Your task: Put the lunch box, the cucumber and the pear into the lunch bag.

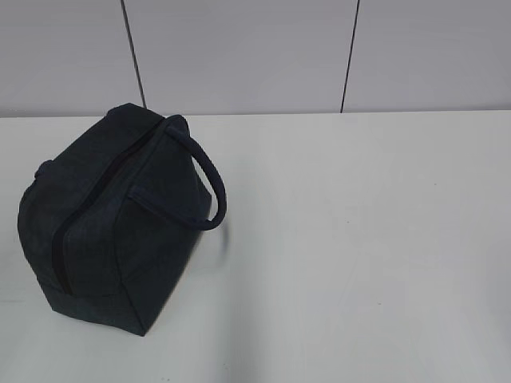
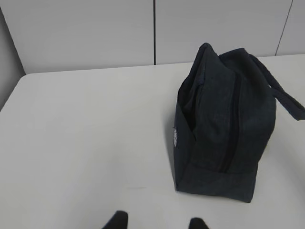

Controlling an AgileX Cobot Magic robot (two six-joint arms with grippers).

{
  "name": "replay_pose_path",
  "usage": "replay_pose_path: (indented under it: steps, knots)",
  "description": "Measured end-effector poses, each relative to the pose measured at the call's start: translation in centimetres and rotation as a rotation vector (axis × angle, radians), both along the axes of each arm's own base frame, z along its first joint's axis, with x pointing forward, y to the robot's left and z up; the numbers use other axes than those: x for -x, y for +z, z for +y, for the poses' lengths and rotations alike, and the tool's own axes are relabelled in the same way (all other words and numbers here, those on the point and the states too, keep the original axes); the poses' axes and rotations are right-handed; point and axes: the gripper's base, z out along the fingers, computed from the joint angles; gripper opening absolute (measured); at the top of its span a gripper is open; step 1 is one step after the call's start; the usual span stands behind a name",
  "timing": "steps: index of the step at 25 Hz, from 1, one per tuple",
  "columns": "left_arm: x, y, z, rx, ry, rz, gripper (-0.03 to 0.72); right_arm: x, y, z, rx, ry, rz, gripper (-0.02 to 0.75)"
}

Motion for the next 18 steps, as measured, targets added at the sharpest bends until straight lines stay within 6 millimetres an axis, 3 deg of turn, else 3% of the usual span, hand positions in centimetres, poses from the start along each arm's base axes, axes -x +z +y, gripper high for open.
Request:
replay_pose_path:
  steps: [18]
  knots:
    - [0.0, 0.0, 0.0, 0.0, 0.0, 0.0, 0.242, -0.02, -0.05, 0.08, -0.008, 0.006, 0.002, 0.391]
